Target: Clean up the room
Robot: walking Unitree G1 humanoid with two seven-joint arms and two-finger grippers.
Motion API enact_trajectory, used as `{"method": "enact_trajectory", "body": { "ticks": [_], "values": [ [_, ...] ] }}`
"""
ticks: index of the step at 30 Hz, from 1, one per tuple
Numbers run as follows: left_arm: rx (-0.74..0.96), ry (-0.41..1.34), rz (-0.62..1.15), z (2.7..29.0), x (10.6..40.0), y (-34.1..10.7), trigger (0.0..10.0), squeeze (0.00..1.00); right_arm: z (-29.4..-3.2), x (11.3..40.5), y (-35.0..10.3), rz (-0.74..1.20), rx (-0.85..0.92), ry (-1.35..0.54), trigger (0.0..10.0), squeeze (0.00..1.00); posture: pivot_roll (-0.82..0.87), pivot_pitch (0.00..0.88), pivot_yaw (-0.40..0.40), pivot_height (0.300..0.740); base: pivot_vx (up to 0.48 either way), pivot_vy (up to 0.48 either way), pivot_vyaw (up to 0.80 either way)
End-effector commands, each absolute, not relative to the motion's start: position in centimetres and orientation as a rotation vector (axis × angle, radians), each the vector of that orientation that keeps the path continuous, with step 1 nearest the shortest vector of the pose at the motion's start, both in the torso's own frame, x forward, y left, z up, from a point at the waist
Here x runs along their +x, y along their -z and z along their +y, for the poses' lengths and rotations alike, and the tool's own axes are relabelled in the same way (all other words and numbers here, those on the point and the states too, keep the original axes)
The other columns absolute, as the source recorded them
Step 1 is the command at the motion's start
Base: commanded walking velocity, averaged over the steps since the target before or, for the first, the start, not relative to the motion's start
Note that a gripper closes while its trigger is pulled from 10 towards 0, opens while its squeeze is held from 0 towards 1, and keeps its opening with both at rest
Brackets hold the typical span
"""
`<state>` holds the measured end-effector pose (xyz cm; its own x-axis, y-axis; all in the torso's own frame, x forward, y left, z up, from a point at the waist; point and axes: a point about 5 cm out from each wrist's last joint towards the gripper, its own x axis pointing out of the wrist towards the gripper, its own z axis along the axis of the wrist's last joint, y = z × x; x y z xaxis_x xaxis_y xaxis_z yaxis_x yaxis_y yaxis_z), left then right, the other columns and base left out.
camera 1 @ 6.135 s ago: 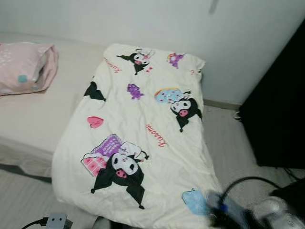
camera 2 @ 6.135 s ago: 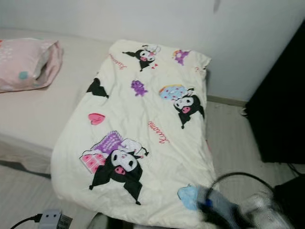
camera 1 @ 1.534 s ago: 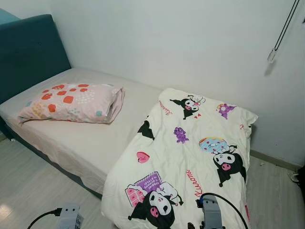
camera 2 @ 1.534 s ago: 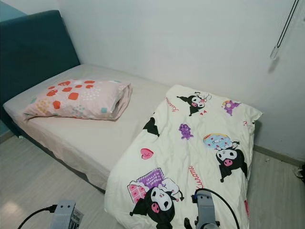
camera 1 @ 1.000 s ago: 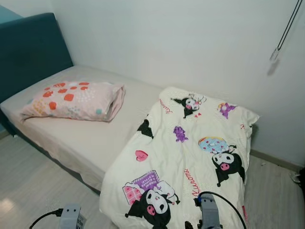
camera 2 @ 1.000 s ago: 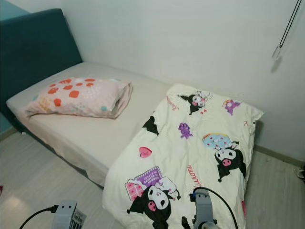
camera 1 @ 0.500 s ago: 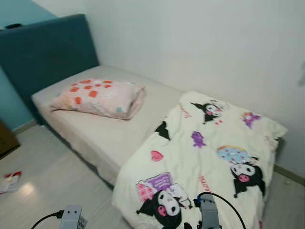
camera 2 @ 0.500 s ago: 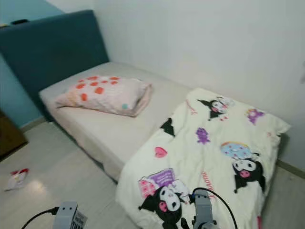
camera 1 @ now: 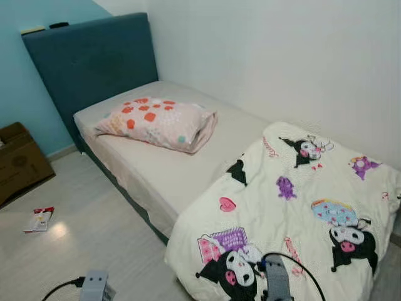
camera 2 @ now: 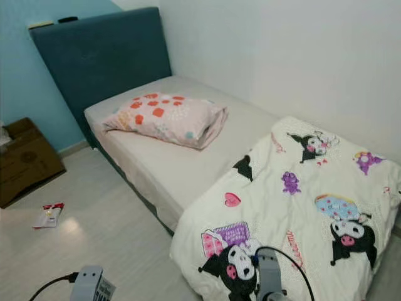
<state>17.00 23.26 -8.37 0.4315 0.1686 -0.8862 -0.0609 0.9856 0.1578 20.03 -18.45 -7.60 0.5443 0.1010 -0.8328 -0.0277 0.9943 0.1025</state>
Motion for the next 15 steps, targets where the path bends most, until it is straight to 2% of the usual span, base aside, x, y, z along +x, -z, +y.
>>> {"method": "enact_trajectory", "body": {
  "ticks": [1, 15],
  "values": [
    [0.125, -0.146, 1.112, 23.49, 17.15, 8.25, 10.0, 0.0, -18.63, 20.02, 7.58, 0.992, 0.078, -0.072, 10.0, 0.0, 0.01, 0.0, 0.028, 0.74, 0.0, 0.0, 0.64],
    [0.118, -0.149, 1.106, 23.25, 17.28, 8.25, 10.0, 0.0, -18.95, 20.45, 7.3, 0.964, 0.104, -0.047, 10.0, 0.0, 0.01, 0.0, 0.025, 0.74, 0.0, 0.0, 0.65]
  ]
}}
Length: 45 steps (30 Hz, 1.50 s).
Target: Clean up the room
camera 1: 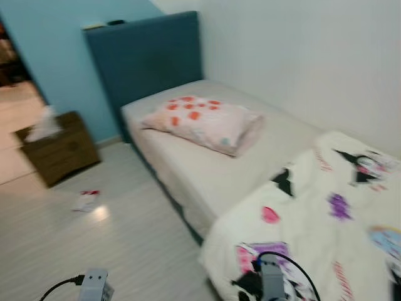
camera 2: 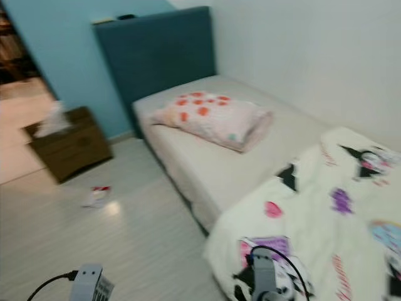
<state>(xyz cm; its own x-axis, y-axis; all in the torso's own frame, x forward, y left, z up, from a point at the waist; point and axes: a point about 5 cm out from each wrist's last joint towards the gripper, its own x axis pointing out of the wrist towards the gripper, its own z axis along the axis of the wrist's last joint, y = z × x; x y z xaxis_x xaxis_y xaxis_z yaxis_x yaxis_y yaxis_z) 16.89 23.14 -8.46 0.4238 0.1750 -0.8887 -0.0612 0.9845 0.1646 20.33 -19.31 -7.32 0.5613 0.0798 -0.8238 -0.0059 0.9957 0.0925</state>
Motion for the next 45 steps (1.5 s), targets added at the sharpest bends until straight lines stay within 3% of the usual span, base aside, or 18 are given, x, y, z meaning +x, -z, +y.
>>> {"method": "enact_trajectory", "body": {
  "ticks": [1, 11, 15, 20, 27, 35, 45],
  "values": [
    [0.116, -0.151, 1.102, 23.2, 17.4, 8.2, 10.0, 0.0, -19.0, 20.6, 7.2, 0.958, 0.114, -0.034, 10.0, 0.0, 0.0, 0.0, 0.029, 0.74, 0.0, 0.0, 0.64],
    [0.094, -0.173, 1.079, 23.5, 17.8, 7.9, 10.0, 0.0, -20.1, 21.9, 6.3, 0.869, 0.265, 0.092, 10.0, 0.0, -0.01, 0.0, 0.017, 0.74, 0.0, 0.0, 0.65],
    [0.073, -0.141, 1.069, 22.8, 18.2, 7.9, 10.0, 0.0, -21.1, 22.5, 5.7, 0.823, 0.288, 0.151, 10.0, 0.0, -0.02, 0.0, 0.056, 0.74, 0.0, 0.0, 0.64],
    [0.103, -0.107, 1.058, 23.2, 18.6, 7.6, 10.0, 0.0, -20.3, 22.6, 5.8, 0.821, 0.275, 0.15, 10.0, 0.0, -0.01, 0.0, 0.035, 0.74, 0.0, 0.0, 0.2],
    [0.038, -0.169, 1.013, 23.6, 19.6, 7.0, 10.0, 0.0, -18.0, 21.8, 6.7, 0.89, 0.208, 0.065, 10.0, 0.0, 0.03, 0.0, 0.015, 0.74, 0.48, 0.0, 0.0],
    [0.032, -0.123, 1.034, 21.9, 19.2, 7.6, 10.0, 0.0, -19.4, 21.1, 6.9, 0.89, 0.158, 0.095, 10.0, 0.0, 0.0, 0.0, 0.008, 0.74, 0.48, 0.0, 0.29],
    [0.012, -0.113, 1.023, 21.1, 19.6, 7.6, 10.0, 0.0, -19.1, 22.0, 6.4, 0.86, 0.148, 0.066, 10.0, 0.0, 0.0, 0.0, -0.023, 0.74, 0.48, 0.0, 0.34]
  ]
}}
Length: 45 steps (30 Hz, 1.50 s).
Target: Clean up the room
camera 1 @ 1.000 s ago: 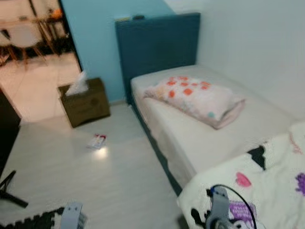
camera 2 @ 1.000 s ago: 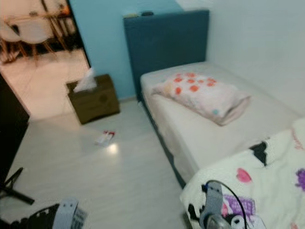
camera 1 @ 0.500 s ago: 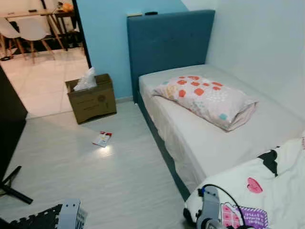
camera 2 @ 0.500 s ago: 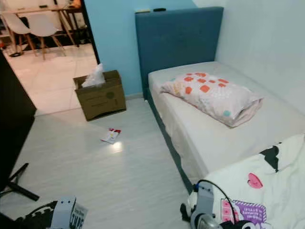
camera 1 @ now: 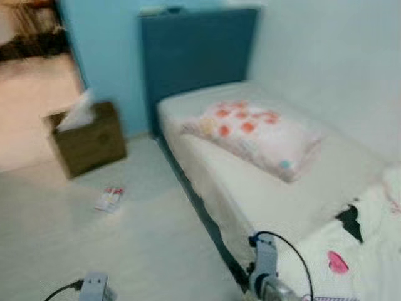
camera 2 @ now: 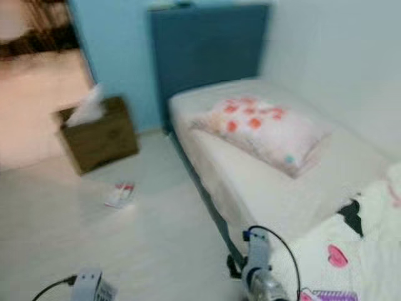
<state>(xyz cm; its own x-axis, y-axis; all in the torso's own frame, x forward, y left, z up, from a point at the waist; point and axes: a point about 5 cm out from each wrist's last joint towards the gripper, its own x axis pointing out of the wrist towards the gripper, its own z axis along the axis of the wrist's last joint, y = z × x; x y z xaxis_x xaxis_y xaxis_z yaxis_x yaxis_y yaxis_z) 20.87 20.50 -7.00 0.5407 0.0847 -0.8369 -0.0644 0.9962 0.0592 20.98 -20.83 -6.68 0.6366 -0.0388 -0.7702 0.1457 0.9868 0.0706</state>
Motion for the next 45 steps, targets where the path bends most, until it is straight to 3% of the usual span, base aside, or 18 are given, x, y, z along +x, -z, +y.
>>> {"method": "enact_trajectory", "body": {
  "ticks": [1, 14, 20, 30, 45],
  "values": [
    [0.008, -0.115, 1.019, 21.0, 19.7, 7.5, 10.0, 0.0, -19.1, 22.1, 6.3, 0.859, 0.146, 0.067, 10.0, 0.0, 0.0, 0.0, -0.023, 0.74, 0.48, 0.0, 0.0],
    [0.031, -0.122, 1.032, 21.9, 19.3, 7.6, 10.0, 0.0, -19.1, 23.1, 5.8, 0.832, 0.186, 0.124, 10.0, 0.0, -0.01, 0.0, 0.019, 0.74, 0.48, 0.0, 0.0],
    [0.041, -0.098, 1.024, 21.4, 19.6, 7.5, 10.0, 0.0, -19.5, 23.0, 5.7, 0.826, 0.206, 0.148, 10.0, 0.0, 0.0, 0.0, 0.003, 0.74, 0.48, 0.0, 0.0],
    [0.01, -0.087, 1.029, 20.6, 19.2, 7.8, 10.0, 0.0, -19.9, 23.2, 5.6, 0.826, 0.178, 0.143, 10.0, 0.0, -0.01, 0.0, -0.019, 0.74, 0.48, 0.0, -0.68],
    [0.0, -0.085, 1.027, 20.5, 19.0, 8.0, 10.0, 0.0, -19.8, 24.6, 4.5, 0.761, 0.224, 0.118, 10.0, 0.0, -0.01, 0.0, -0.01, 0.74, 0.48, 0.0, 0.0]
  ]
}}
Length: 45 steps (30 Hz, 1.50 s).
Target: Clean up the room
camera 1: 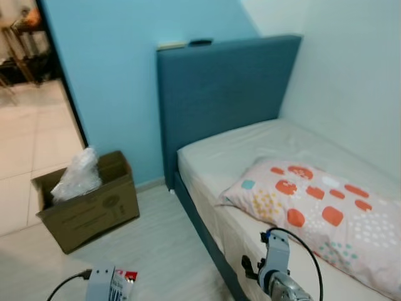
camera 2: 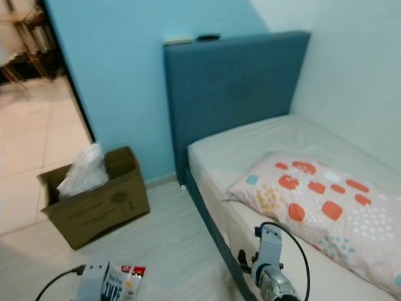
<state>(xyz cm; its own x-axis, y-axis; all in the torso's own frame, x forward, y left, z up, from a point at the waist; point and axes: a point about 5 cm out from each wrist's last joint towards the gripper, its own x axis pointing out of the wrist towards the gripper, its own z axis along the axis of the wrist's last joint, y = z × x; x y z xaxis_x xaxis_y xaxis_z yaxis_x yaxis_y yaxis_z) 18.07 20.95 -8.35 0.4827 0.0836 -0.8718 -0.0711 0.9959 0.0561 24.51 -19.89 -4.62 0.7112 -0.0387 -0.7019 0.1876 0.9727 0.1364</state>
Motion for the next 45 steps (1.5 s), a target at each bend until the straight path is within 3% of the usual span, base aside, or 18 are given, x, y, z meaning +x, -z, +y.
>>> {"method": "enact_trajectory", "body": {
  "ticks": [1, 7, 8, 13, 17, 18, 30, 33, 38, 39, 45],
  "values": [
    [0.0, -0.085, 1.027, 20.5, 19.0, 8.0, 10.0, 0.0, -19.8, 24.6, 4.5, 0.761, 0.224, 0.118, 10.0, 0.0, -0.01, 0.0, -0.01, 0.74, 0.48, 0.0, 0.0],
    [-0.069, -0.117, 0.893, 20.5, 22.2, 6.2, 10.0, 0.0, -18.9, 26.0, 3.5, 0.706, 0.126, -0.032, 10.0, 0.0, -0.01, 0.0, -0.01, 0.74, 0.48, 0.0, 0.0],
    [-0.104, -0.118, 0.81, 20.6, 24.2, 4.8, 10.0, 0.0, -18.6, 26.6, 3.0, 0.676, 0.144, -0.062, 10.0, 0.0, 0.0, 0.0, -0.012, 0.74, 0.48, 0.0, 0.0],
    [-0.126, -0.1, 0.701, 20.7, 27.2, 2.4, 10.0, 0.0, -17.9, 27.6, 2.1, 0.632, 0.163, -0.125, 10.0, 0.0, 0.0, 0.0, -0.01, 0.74, 0.48, 0.0, 0.0],
    [-0.136, -0.063, 0.62, 20.5, 29.3, 0.5, 10.0, 0.0, -17.2, 28.0, 1.8, 0.636, 0.008, -0.221, 10.0, 0.0, 0.0, 0.0, -0.006, 0.74, 0.48, 0.0, 0.0],
    [-0.232, -0.013, 0.536, 19.7, 30.6, -0.8, 10.0, 0.0, -16.9, 28.1, 1.7, 0.634, 0.018, -0.234, 10.0, 0.0, 0.0, 0.0, 0.0, 0.74, 0.394, 0.0, -0.73],
    [-0.35, 0.153, 0.408, 18.1, 32.6, -3.2, 10.0, 0.0, -16.1, 28.7, 1.0, 0.589, 0.068, -0.317, 10.0, 0.0, -0.01, 0.0, 0.007, 0.74, 0.098, 0.0, -0.72],
    [-0.378, 0.231, 0.374, 17.5, 33.0, -3.9, 10.0, 0.0, -15.5, 28.9, 0.6, 0.566, 0.088, -0.384, 10.0, 0.0, -0.01, 0.0, 0.009, 0.74, 0.0, 0.0, -0.72],
    [-0.48, 0.577, 0.275, 15.2, 34.0, -6.5, 10.0, 0.0, -13.9, 30.4, -2.0, 0.397, 0.408, -0.548, 10.0, 0.0, 0.0, 0.0, 0.007, 0.74, 0.0, 0.0, -0.72],
    [-0.48, 0.577, 0.275, 15.2, 34.0, -6.5, 10.0, 0.0, -13.9, 30.4, -2.0, 0.397, 0.408, -0.548, 10.0, 0.0, 0.0, 0.0, 0.007, 0.74, 0.0, 0.0, -0.72],
    [-0.494, 1.0, 0.185, 13.9, 33.7, -9.1, 10.0, 0.0, -12.2, 29.8, -3.7, 0.269, 0.651, -0.848, 10.0, 0.0, 0.0, 0.0, 0.009, 0.74, 0.0, 0.0, -0.72]
  ]
}}
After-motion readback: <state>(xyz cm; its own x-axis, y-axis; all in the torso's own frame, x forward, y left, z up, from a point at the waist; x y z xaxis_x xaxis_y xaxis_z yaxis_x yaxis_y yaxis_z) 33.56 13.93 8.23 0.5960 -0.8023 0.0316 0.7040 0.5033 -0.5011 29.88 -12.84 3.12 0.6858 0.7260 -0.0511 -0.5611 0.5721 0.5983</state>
